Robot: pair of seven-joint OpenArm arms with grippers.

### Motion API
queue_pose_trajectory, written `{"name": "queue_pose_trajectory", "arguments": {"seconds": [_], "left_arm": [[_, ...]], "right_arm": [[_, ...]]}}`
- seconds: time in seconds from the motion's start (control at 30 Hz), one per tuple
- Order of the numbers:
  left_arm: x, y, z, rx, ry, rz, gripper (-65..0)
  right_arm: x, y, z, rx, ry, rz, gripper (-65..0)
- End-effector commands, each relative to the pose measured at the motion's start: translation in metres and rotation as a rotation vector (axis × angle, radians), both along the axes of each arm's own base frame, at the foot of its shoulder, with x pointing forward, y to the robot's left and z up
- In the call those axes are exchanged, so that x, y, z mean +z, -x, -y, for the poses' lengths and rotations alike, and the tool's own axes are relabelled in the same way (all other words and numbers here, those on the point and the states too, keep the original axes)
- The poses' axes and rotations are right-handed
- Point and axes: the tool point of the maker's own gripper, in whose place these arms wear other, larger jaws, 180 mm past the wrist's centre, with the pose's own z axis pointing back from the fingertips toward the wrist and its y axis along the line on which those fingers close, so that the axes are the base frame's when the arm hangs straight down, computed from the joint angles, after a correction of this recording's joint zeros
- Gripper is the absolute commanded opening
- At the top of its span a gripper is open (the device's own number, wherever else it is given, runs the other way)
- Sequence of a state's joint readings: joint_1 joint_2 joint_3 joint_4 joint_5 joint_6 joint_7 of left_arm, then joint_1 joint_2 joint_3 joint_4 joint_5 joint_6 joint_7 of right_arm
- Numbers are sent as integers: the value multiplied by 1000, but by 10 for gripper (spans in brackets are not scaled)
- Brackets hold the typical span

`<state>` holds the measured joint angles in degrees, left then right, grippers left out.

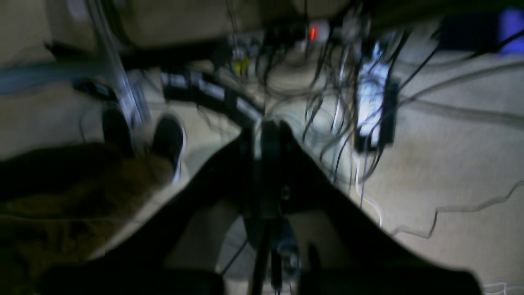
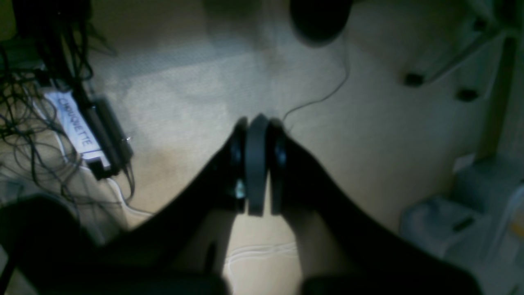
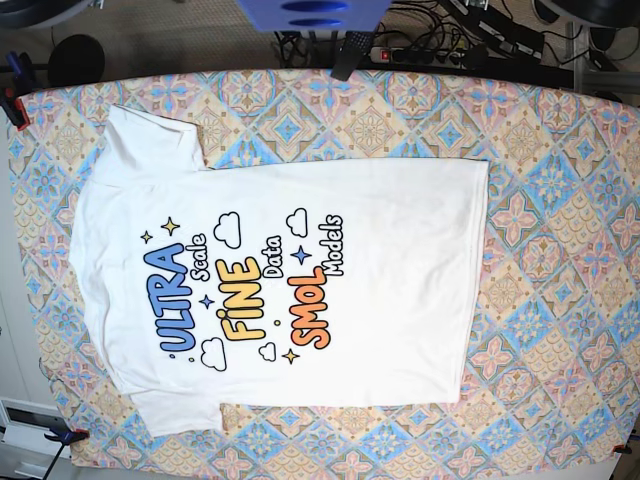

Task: Fold the T-shirt properly

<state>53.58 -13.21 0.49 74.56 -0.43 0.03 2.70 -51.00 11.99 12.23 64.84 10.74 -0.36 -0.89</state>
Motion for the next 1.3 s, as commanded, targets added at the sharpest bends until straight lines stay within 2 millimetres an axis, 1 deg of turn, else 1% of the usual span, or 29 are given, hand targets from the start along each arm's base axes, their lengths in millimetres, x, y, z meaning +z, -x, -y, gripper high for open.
{"name": "queue_pose_trajectory", "arguments": {"seconds": [0.0, 0.1, 0.13, 0.2, 0.23, 0.27, 0.33, 0.37, 0.43, 0.5, 0.53, 0.6, 0.67, 0.7, 0.77, 0.8, 0.9, 1.03, 1.13, 1.27], "left_arm": [[14, -8, 3, -11, 7, 35, -637], [43, -37, 17, -14, 34, 88, -637], [55, -52, 23, -3, 52, 116, -637], [72, -74, 29, 31, 84, 156, -637], [80, -86, 33, 51, 109, 172, -637], [86, -95, 37, 65, 129, 181, -637], [97, -119, 41, 72, 169, 208, -637], [99, -129, 43, 90, 194, 213, -637], [100, -151, 48, 141, 254, 224, -637], [100, -175, 54, 183, 318, 224, -620], [100, -184, 58, 199, 351, 217, -601], [102, -200, 58, 237, 396, 215, -540], [105, -214, 53, 302, 438, 227, -462], [104, -219, 46, 346, 449, 234, -425], [103, -231, 33, 412, 463, 260, -374], [98, -232, 27, 445, 470, 258, -361], [84, -239, 15, 532, 505, 251, -359], [72, -246, -1, 640, 555, 250, -357], [66, -255, -4, 680, 592, 251, -356], [65, -270, -5, 687, 608, 267, -356]], "right_arm": [[12, -7, 3, 12, 11, 42, -650], [36, -35, 6, 8, 17, 116, -650], [45, -46, 6, -3, 10, 140, -650], [58, -63, 4, -25, -7, 181, -650], [67, -75, 3, -34, -18, 209, -650], [74, -87, 1, -40, -27, 238, -650], [89, -107, -1, -49, -43, 293, -650], [96, -118, -3, -50, -52, 320, -650], [105, -132, -10, -43, -74, 342, -650], [111, -140, -16, -33, -88, 346, -650], [112, -143, -18, -30, -93, 345, -650], [114, -144, -20, -27, -98, 340, -650], [114, -145, -21, -26, -101, 337, -650], [114, -145, -21, -26, -100, 340, -650], [115, -153, -22, -24, -104, 359, -650], [116, -157, -22, -24, -103, 370, -650], [117, -169, -22, -22, -105, 397, -650], [117, -171, -23, -20, -105, 401, -650], [117, -171, -23, -20, -105, 401, -650], [117, -171, -23, -20, -105, 401, -650]]}}
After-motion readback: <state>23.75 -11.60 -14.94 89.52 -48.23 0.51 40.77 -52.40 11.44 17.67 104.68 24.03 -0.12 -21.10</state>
